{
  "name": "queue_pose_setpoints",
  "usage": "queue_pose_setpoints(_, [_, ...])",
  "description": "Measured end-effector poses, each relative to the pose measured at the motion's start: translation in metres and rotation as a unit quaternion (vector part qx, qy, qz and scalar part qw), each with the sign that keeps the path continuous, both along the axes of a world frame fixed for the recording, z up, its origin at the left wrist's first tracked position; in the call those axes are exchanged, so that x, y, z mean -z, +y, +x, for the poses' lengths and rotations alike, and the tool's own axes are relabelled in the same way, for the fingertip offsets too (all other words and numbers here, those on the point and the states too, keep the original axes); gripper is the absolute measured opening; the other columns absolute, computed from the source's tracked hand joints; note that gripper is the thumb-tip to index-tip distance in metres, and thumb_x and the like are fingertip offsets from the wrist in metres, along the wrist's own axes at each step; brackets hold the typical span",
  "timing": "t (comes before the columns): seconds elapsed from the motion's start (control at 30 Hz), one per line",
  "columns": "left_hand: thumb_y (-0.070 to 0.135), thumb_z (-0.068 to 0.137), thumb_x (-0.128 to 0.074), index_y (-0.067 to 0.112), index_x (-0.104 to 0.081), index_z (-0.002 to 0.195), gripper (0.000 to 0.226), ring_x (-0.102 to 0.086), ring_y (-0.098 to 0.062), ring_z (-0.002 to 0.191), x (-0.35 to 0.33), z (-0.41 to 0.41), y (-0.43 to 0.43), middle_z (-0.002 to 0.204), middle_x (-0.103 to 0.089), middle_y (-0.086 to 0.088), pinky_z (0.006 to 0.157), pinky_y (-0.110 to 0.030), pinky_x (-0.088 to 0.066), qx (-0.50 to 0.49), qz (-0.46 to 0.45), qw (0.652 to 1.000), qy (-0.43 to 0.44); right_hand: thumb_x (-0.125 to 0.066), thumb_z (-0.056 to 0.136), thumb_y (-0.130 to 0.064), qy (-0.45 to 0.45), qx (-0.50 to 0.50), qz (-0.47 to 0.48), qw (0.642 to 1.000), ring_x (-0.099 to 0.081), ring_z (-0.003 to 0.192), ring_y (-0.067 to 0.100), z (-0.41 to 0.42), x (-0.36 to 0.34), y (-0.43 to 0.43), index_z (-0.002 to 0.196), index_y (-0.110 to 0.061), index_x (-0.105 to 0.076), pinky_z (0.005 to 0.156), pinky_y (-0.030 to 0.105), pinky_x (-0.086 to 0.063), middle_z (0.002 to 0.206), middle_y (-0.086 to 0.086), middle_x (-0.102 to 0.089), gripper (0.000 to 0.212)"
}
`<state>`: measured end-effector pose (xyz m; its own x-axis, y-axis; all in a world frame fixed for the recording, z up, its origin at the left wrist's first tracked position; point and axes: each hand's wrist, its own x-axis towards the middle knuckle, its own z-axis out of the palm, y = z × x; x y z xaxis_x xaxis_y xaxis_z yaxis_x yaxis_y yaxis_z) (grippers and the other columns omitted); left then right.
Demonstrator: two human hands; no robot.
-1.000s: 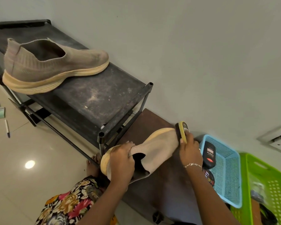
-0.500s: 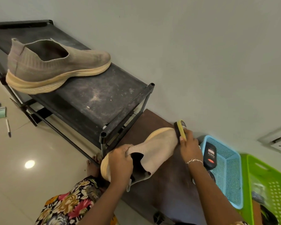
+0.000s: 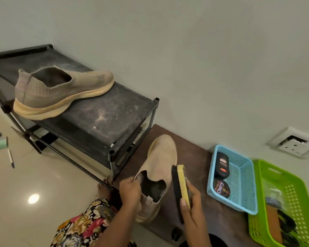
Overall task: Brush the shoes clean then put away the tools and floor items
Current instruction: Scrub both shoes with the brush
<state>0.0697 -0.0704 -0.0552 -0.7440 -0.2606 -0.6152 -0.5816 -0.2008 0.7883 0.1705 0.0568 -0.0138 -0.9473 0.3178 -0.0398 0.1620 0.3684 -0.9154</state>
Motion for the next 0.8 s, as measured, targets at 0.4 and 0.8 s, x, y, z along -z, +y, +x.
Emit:
queue_pose_setpoints(0.4, [0.013, 0.096, -0.042, 0.017, -0.006, 0.148, 0.064, 0.005, -0.016, 0.144, -0.042, 0.007, 0.007, 0.157, -0.002, 0.001, 0.108, -0.023, 0.016, 0.473, -0.549, 0.605, 0.329, -0.041, 0.083, -0.046, 0.079, 0.106, -0.019, 0.991, -0.031, 0.117, -0.024, 0.019, 0.013, 0.024, 0.128, -0.040, -0.033, 0.092, 0.001, -0.028, 0.137, -0.020, -0.038, 0.046])
queue_pose_setpoints(0.8, [0.001, 0.094, -0.036, 0.021, -0.032, 0.143, 0.053, -0.011, -0.015, 0.143, -0.025, -0.041, 0.047, 0.154, -0.022, 0.001, 0.115, -0.029, 0.006, 0.645, -0.540, 0.382, 0.382, -0.042, 0.085, -0.037, 0.115, 0.136, -0.072, 0.981, -0.034, 0.118, -0.021, 0.011, 0.025, 0.035, 0.122, -0.046, -0.034, 0.091, -0.004, -0.027, 0.132, -0.027, -0.036, 0.038])
